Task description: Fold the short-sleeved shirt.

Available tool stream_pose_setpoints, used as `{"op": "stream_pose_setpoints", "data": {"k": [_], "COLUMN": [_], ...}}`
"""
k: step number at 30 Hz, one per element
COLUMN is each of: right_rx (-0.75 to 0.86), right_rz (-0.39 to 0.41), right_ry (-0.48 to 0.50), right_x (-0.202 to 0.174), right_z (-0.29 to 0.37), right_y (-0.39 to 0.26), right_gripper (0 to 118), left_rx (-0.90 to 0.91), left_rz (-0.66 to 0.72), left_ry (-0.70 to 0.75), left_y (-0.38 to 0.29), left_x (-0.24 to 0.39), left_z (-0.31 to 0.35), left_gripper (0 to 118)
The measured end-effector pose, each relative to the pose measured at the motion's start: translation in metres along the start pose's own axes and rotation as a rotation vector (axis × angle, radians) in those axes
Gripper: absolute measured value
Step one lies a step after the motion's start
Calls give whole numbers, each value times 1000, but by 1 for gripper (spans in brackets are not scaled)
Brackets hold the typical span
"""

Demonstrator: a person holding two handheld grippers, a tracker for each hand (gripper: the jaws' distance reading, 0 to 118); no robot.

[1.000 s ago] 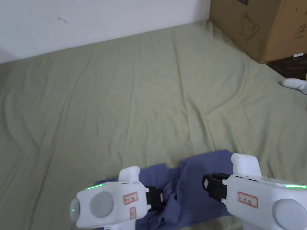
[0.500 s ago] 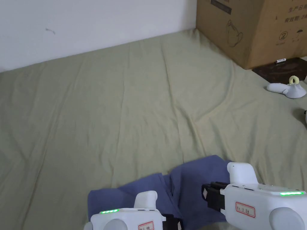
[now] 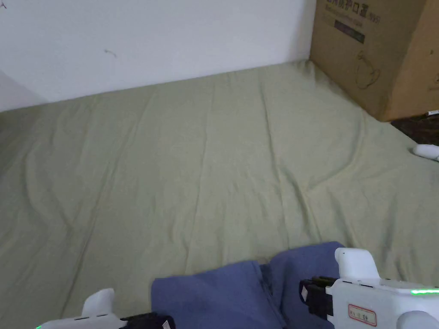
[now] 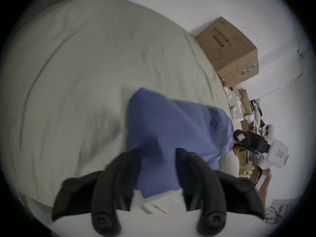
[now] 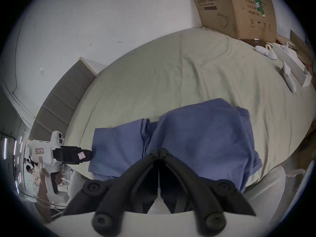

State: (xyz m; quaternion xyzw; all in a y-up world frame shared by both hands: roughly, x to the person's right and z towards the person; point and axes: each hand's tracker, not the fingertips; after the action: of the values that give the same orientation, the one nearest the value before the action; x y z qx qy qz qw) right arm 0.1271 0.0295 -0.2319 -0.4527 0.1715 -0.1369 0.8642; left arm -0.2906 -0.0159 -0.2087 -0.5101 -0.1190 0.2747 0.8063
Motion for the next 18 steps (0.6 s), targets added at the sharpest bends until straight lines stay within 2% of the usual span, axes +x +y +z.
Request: {"op": "stream_pose_setpoints", "data": {"k": [2,3,4,6,8,11,12,13,14,15,16,17,18], "right_rx": [-5,-8,-13,-23,-33,-41,-44,-46,-49,-53,-59,-66,-72], "right_rz": [14,23,30,49,69,77,78,77,76,75,74,76,80], "right_ry": [6,13,19,24,17,20,21,20,19,20,22,22,20], "right_x": [-7,-11,-14,-20,-24,-26,-27,-27,-28,-29,-30,-31,-34], "right_z": [-3,-3,-4,-5,-6,-7,-8,-9,-10,-11,-12,-13,-13], "right_y": [1,1,1,2,2,2,2,1,0,-1,-1,-2,-2], "right_gripper": [1,1,1,1,1,1,1,1,1,1,1,1,1], "left_rx": [-34,-10,3,38,70,67,45,31,32,15,-28,-25,-19], "left_rz": [74,97,108,171,241,356,376,386,389,374,337,318,342], "left_ry": [-31,-51,-75,-154,-172,-300,-341,-381,-388,-356,-235,-189,-273], "left_y": [1,-2,-3,-1,2,9,10,9,7,7,6,2,2], "left_x": [-9,-13,-16,-26,-30,-44,-47,-50,-51,-48,-46,-48,-57], "left_z": [-3,-8,-12,-18,-20,-28,-32,-36,-40,-43,-51,-59,-60], "left_gripper": [81,98,107,113,113,112,106,84,32,8,8,8,8]}}
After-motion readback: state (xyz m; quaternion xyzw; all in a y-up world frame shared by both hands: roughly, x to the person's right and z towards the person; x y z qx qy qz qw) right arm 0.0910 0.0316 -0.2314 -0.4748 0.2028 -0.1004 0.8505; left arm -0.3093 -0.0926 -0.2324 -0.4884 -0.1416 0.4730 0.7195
